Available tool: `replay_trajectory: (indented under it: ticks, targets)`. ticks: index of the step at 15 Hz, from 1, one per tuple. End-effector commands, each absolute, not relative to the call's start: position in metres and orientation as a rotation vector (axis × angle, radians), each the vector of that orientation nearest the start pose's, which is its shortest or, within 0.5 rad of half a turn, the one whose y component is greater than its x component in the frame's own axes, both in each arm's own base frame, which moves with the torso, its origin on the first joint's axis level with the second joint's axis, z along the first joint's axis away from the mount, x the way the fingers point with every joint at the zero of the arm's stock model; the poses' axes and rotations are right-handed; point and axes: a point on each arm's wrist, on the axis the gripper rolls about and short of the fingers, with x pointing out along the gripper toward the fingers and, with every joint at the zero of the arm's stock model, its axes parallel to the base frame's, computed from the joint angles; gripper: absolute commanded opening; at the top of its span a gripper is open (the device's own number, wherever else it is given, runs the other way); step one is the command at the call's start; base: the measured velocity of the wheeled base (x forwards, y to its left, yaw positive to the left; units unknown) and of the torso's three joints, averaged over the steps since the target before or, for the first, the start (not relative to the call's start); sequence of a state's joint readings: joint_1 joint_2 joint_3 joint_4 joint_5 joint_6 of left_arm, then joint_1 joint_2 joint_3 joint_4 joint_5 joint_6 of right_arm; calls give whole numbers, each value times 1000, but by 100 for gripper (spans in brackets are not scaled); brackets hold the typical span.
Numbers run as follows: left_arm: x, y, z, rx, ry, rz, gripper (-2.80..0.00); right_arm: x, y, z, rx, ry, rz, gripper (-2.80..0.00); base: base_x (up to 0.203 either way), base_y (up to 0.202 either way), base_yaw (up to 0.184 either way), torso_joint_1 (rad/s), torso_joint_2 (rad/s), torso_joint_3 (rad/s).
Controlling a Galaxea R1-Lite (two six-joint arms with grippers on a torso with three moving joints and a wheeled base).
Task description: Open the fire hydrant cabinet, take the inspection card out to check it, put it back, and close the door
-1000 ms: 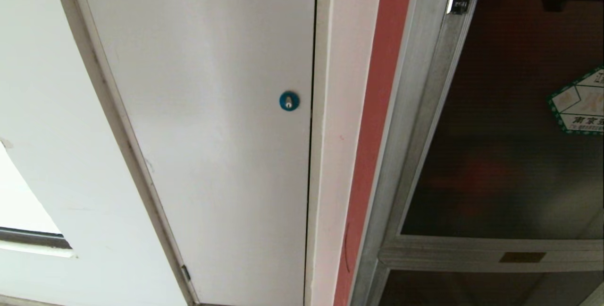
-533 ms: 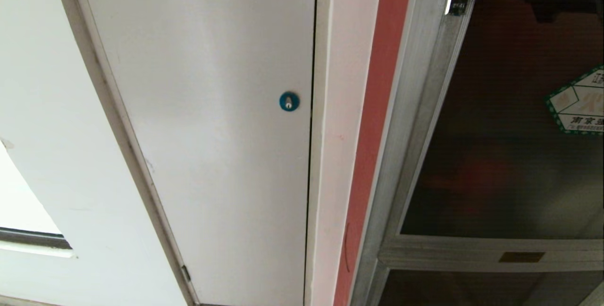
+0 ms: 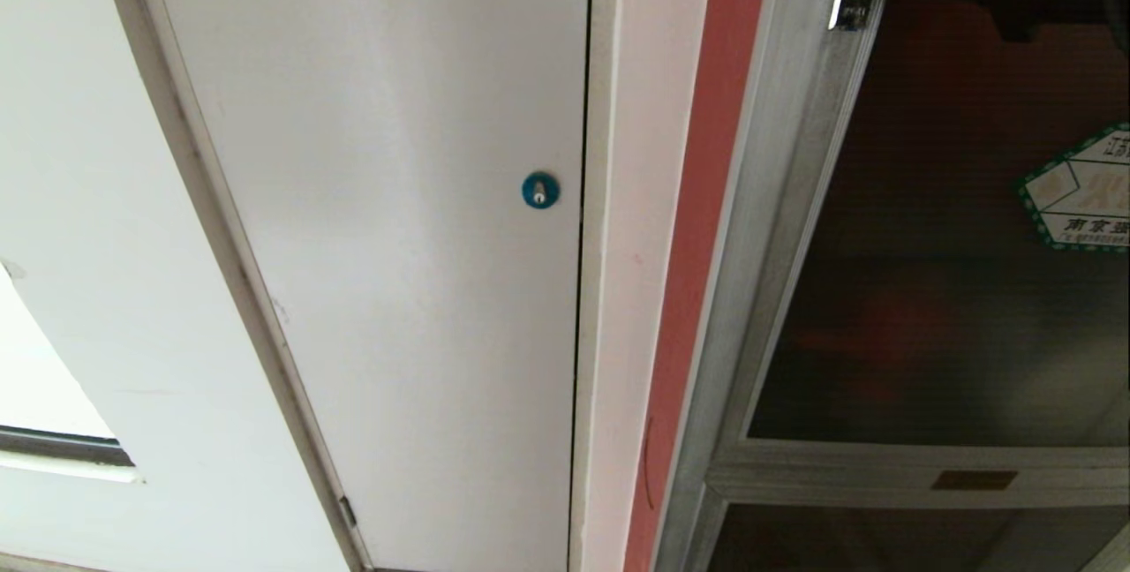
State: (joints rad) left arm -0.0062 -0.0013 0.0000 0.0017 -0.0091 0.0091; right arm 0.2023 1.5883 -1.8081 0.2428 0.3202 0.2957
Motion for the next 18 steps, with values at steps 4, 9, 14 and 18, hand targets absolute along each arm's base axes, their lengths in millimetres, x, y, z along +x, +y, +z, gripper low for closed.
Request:
replay_trajectory:
  ticks: [4, 9, 14, 18]
  targets:
    - [-23, 0, 75, 10, 0, -15, -280, 215, 63, 425, 301, 45, 580, -280, 0, 0, 0, 0, 0, 0]
    - [-23, 0, 75, 9, 2, -15, -280, 155, 63, 437, 310, -15, 681, -280, 0, 0, 0, 0, 0, 0]
    - [-23, 0, 75, 9, 1, -16, -280, 105, 46, 438, 311, -80, 689, -280, 0, 0, 0, 0, 0, 0]
    - [-23, 0, 75, 9, 1, -15, -280, 63, 23, 431, 306, -156, 580, -280, 0, 0, 0, 0, 0, 0]
